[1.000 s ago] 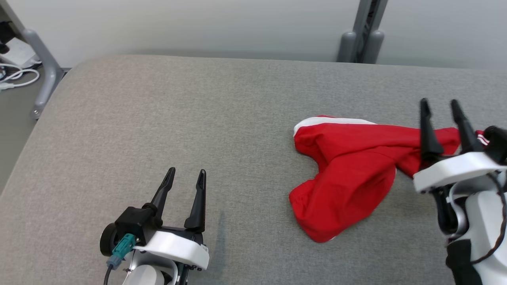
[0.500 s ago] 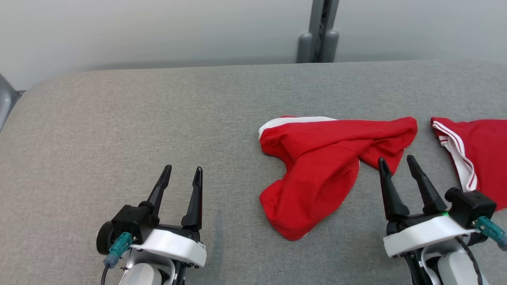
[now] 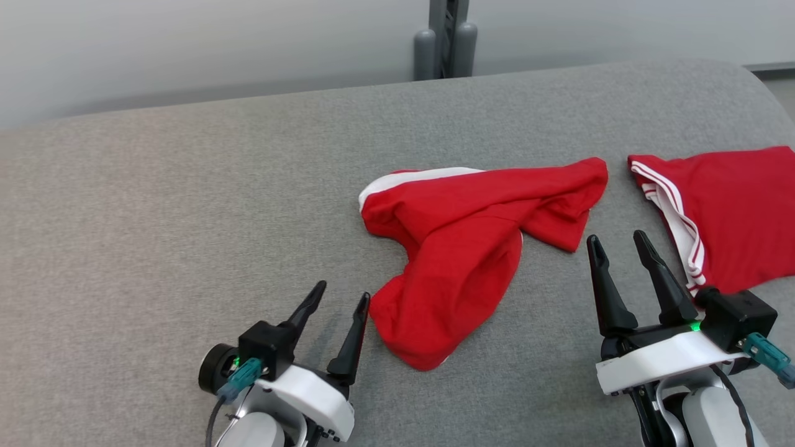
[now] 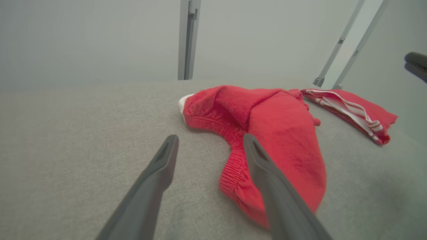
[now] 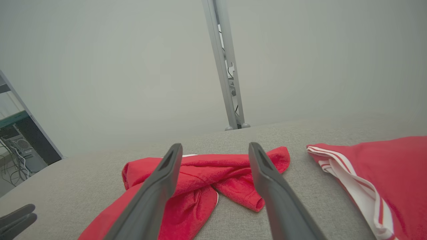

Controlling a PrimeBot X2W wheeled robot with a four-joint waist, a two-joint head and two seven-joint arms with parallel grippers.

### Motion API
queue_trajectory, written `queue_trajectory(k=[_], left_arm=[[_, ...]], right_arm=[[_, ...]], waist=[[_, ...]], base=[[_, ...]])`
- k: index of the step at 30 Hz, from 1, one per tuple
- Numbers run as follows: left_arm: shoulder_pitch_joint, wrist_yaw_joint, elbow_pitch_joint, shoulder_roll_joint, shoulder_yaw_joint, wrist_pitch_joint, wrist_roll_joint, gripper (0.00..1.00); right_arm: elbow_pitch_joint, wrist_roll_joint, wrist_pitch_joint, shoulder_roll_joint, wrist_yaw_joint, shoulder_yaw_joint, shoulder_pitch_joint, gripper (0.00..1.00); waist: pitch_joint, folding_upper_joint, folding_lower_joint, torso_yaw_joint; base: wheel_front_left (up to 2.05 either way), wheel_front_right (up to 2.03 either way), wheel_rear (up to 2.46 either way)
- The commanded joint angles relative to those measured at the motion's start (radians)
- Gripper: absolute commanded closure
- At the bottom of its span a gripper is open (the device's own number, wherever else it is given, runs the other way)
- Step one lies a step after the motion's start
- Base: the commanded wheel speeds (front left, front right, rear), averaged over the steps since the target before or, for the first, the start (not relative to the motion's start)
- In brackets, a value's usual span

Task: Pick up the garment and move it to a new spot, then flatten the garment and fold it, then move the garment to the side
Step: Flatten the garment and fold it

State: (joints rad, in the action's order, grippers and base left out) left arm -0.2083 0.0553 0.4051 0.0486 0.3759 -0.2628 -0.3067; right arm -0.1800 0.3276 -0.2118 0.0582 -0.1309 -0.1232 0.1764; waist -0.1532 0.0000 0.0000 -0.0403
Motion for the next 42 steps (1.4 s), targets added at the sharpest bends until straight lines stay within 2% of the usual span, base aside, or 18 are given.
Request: queue_trajectory(k=[1,9,17,18,19,23,27,36,42], left_arm=[[-0.043,0.012,0.039,0.006,0.019,0.015,0.007,0.00],[-0.120,0.008,0.184,0.005,0.062,0.075,0.016,0.00],[-0.172,0.048,0.262,0.005,0.121,0.081,0.018,0.00],[-0.176,0.049,0.268,0.005,0.126,0.082,0.017,0.09],[-0.179,0.050,0.274,0.006,0.130,0.082,0.016,1.00],[-0.197,0.024,0.276,0.009,0.112,0.052,0.011,1.00],[-0.200,-0.024,0.226,0.012,0.064,0.010,-0.001,1.00],[-0.109,-0.124,-0.075,0.012,-0.151,-0.002,-0.003,1.00],[-0.054,-0.159,-0.024,0.007,-0.217,-0.002,-0.003,1.00]], right_arm=[[0.001,-0.007,-0.003,0.000,0.000,0.005,0.009,0.00],[-0.014,-0.013,-0.014,-0.003,0.000,0.015,0.019,0.00],[-0.031,-0.013,-0.026,-0.005,0.000,0.012,0.024,0.00],[-0.034,-0.014,-0.027,-0.005,0.000,0.013,0.024,0.00],[-0.037,-0.015,-0.029,-0.005,0.000,0.013,0.024,0.00],[-0.046,-0.018,-0.030,-0.005,0.000,0.015,0.026,0.00],[-0.053,-0.018,-0.032,-0.005,0.000,0.017,0.019,0.00],[-0.067,-0.016,-0.026,-0.005,0.000,0.013,0.019,0.00],[-0.075,-0.019,-0.021,-0.005,0.000,0.000,0.030,0.00]], waist=[[-0.023,0.0000,0.0000,-0.024],[-0.051,0.0000,0.0000,-0.066],[-0.061,0.0000,0.0000,-0.087],[-0.061,0.0000,0.0000,-0.087],[-0.059,0.0000,0.0000,-0.087],[-0.051,0.0000,0.0000,-0.081],[-0.033,0.0000,0.0000,-0.057],[-0.002,0.0000,0.0000,0.024],[0.001,0.0000,0.0000,0.054]], base=[[0.00,0.00,0.00],[0.00,0.00,0.00],[0.00,0.00,0.00],[0.00,0.00,0.00],[0.00,0.00,0.00],[0.00,0.00,0.00],[0.00,0.00,0.00],[0.00,0.00,0.00],[0.00,0.00,0.00]])
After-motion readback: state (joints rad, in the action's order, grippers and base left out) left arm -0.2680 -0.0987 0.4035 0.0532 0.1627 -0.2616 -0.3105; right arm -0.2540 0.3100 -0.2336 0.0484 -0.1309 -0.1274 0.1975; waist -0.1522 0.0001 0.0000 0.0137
